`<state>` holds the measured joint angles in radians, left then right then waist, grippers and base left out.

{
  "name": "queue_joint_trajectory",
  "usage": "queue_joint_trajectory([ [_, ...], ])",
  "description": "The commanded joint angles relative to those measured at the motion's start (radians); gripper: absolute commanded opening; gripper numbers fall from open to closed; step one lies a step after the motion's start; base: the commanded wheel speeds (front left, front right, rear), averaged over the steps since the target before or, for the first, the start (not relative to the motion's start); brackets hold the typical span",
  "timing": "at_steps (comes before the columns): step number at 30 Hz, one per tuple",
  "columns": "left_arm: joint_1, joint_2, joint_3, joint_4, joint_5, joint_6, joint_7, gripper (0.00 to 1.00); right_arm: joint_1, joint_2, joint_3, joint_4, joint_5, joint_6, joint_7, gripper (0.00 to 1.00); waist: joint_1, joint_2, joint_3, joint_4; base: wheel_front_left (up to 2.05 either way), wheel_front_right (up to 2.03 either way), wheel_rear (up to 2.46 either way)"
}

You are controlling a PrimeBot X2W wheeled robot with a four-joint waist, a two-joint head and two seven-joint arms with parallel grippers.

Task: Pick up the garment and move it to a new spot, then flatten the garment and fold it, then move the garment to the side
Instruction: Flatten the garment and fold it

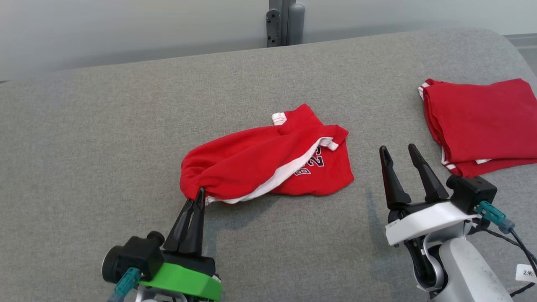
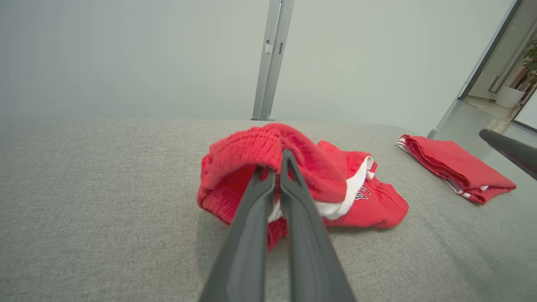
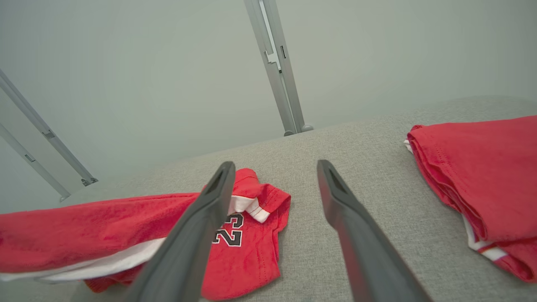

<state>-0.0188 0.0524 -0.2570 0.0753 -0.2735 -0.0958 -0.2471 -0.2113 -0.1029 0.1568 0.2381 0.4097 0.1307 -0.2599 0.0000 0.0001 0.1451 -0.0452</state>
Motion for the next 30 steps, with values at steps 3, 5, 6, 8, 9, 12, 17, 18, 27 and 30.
queue_joint_trajectory([
  [3, 0.021, 0.004, 0.013, -0.062, -0.068, 0.010, 0.050, 0.00, 0.009, 0.005, 0.000, -0.002, -0.004, 0.000, -0.004, 1.00, 0.0000, -0.0001, 0.000, -0.003, 0.00, 0.00, 0.00],
  [5, 0.006, 0.004, 0.023, -0.064, -0.082, 0.023, 0.075, 0.00, 0.006, 0.007, 0.004, -0.003, -0.001, 0.000, -0.004, 1.00, 0.0000, -0.0001, 0.005, -0.009, 0.00, 0.00, 0.00],
  [6, -0.009, 0.004, 0.036, -0.053, -0.100, 0.033, 0.086, 0.00, 0.002, 0.008, 0.006, -0.002, 0.001, 0.000, -0.004, 1.00, 0.0000, -0.0001, 0.009, -0.013, 0.00, 0.00, 0.00],
  [8, -0.045, 0.003, 0.058, -0.014, -0.137, 0.040, 0.104, 0.00, -0.007, 0.008, 0.012, -0.001, 0.004, 0.000, -0.004, 1.00, 0.0000, -0.0001, 0.019, -0.022, 0.00, 0.00, 0.00],
  [9, -0.065, 0.003, 0.066, 0.011, -0.145, 0.043, 0.112, 0.00, -0.013, 0.008, 0.014, -0.001, 0.006, 0.000, -0.005, 1.00, 0.0000, -0.0001, 0.024, -0.027, 0.00, 0.00, 0.00],
  [12, -0.136, 0.021, 0.092, 0.114, -0.152, 0.045, 0.119, 0.00, -0.029, 0.008, 0.020, -0.001, 0.004, 0.000, -0.004, 1.00, 0.0000, -0.0001, 0.045, -0.046, 0.00, 0.00, 0.00],
  [17, -0.258, 0.049, 0.125, 0.277, -0.165, 0.048, 0.122, 0.00, -0.053, 0.008, 0.022, 0.001, 0.000, 0.000, -0.005, 1.00, 0.0000, -0.0001, 0.077, -0.074, 0.00, 0.00, 0.00],
  [18, -0.278, 0.055, 0.132, 0.304, -0.166, 0.049, 0.119, 0.00, -0.057, 0.009, 0.021, 0.002, -0.001, 0.000, -0.005, 1.00, 0.0000, -0.0001, 0.083, -0.078, 0.00, 0.00, 0.00],
  [27, -0.385, 0.083, 0.164, 0.496, -0.201, 0.024, 0.085, 0.89, -0.075, 0.012, 0.001, 0.004, -0.008, 0.000, -0.006, 1.00, 0.0000, -0.0001, 0.103, -0.086, 0.00, 0.00, 0.00],
  [30, -0.395, 0.087, 0.168, 0.525, -0.204, 0.017, 0.063, 1.00, -0.070, 0.014, -0.007, 0.006, -0.011, 0.000, -0.006, 1.00, 0.0000, -0.0001, 0.099, -0.078, 0.00, 0.00, 0.00],
])
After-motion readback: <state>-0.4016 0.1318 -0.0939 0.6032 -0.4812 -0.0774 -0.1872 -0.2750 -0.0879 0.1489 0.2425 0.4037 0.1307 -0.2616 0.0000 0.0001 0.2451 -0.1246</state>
